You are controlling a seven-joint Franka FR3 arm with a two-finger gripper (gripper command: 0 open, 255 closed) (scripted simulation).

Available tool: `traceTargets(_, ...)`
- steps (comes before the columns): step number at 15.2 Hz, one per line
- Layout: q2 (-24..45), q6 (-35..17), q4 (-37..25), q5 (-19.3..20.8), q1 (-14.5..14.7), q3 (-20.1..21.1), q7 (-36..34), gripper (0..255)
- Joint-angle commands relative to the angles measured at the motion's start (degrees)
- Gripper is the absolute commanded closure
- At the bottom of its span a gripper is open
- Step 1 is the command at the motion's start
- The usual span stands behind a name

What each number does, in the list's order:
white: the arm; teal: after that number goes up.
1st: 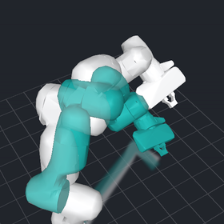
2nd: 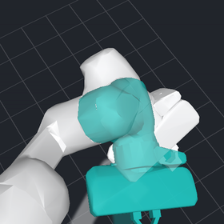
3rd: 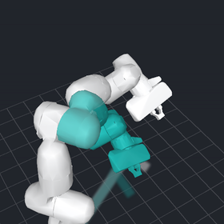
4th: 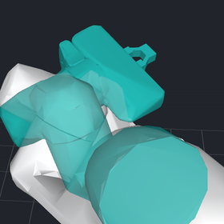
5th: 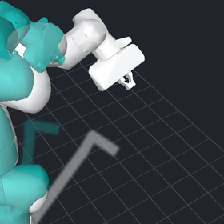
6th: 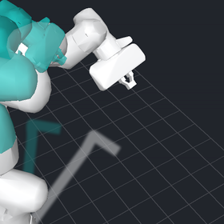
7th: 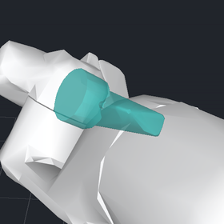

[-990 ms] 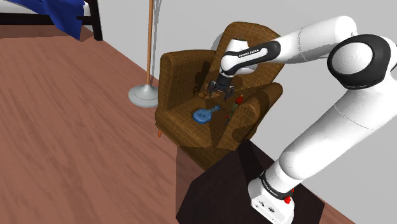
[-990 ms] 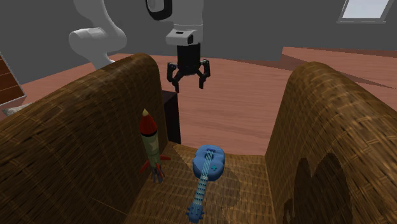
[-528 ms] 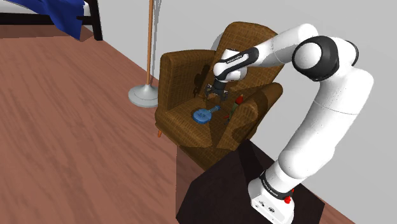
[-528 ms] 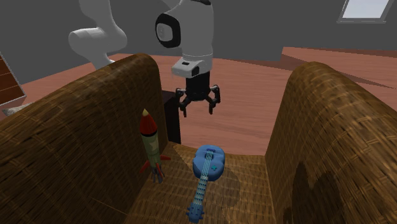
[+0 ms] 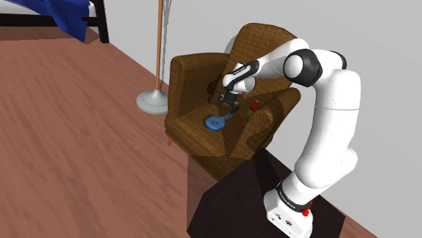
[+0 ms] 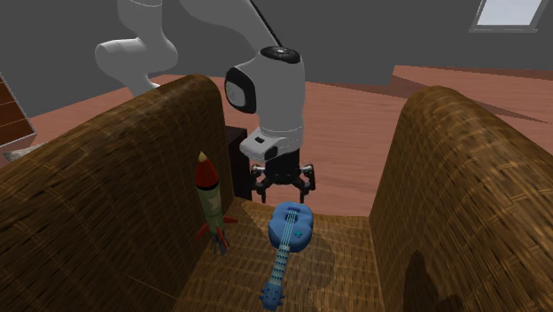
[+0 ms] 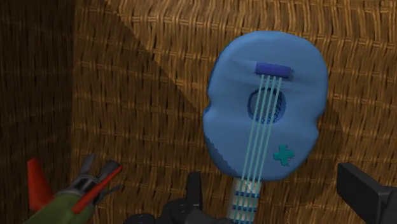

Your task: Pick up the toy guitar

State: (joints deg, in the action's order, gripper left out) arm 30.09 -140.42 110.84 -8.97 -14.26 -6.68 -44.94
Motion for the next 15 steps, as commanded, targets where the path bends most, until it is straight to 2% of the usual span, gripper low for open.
traceTargets(1,3.89,-0.82,-3.14,-1.45,-1.02,-0.24,-1.28,0)
traceTargets(7,14.92,-1.87,-13.19,-5.15,-4.16,-0.66,-5.08,0)
traceTargets(15,19.86,-4.77,-15.25,-5.83,-4.76,0.16,-4.50,0)
